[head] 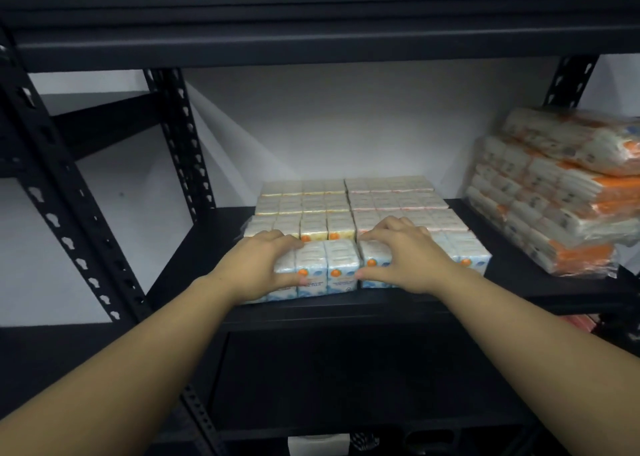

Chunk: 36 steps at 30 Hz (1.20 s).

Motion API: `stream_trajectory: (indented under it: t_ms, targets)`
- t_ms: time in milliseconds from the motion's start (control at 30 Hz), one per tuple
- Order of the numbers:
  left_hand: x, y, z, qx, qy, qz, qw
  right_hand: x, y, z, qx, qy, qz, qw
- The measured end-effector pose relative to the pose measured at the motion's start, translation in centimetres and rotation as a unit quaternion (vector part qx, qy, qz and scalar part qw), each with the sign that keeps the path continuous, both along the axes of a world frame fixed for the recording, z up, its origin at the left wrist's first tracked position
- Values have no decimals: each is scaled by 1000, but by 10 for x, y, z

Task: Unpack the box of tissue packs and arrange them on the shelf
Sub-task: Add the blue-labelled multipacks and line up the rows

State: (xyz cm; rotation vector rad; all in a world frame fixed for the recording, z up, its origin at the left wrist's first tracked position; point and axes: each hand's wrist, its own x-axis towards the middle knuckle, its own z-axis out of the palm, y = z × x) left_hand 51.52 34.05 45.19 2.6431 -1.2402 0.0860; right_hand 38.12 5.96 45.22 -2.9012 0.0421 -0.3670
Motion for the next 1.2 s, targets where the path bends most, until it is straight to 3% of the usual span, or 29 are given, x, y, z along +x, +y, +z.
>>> stream_trajectory:
  t_ms: [267, 633, 867, 1200]
  targets:
    - [-8, -10, -15, 29, -69, -11, 997, -14, -15, -10, -40, 24, -111, 993]
    - [-6, -26, -15, 49, -63, 11, 997, -13, -24, -15, -29, 10, -78, 996]
    - [-9, -34, -11, 50, -38, 19, 998, -6, -29, -7, -77, 34, -59, 995]
    - [3, -74, -7, 142, -5, 66, 988, 13, -57, 0, -60, 152, -31, 986]
